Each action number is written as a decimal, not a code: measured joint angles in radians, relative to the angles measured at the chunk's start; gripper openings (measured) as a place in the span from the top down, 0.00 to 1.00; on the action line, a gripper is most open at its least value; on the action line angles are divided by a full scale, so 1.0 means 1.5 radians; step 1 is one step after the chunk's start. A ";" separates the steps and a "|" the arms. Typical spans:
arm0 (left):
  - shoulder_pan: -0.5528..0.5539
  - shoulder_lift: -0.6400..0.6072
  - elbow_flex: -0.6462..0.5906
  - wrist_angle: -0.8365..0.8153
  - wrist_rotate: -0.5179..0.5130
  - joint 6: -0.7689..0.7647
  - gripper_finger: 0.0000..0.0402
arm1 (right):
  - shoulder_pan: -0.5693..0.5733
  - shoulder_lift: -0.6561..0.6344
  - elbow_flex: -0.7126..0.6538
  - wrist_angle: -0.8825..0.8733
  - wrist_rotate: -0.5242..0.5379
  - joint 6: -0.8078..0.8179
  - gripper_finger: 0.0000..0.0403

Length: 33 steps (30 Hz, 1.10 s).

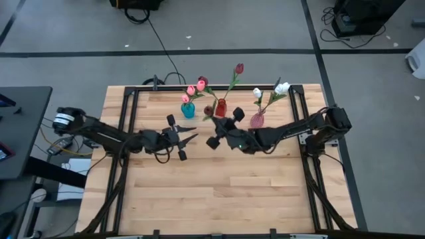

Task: Sort flowers into vase by color
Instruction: Put the violet tulip into the red vase

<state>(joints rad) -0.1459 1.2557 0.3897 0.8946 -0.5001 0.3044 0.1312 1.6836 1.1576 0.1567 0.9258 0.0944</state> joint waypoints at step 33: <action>0.000 -0.089 -0.012 -0.082 -0.009 0.001 0.71 | -0.192 -0.003 -0.074 0.055 -0.079 0.052 0.98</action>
<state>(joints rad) -0.1459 1.1217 0.3710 0.7719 -0.5134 0.3066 -0.1561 1.6794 1.0464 0.2391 0.8074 0.1716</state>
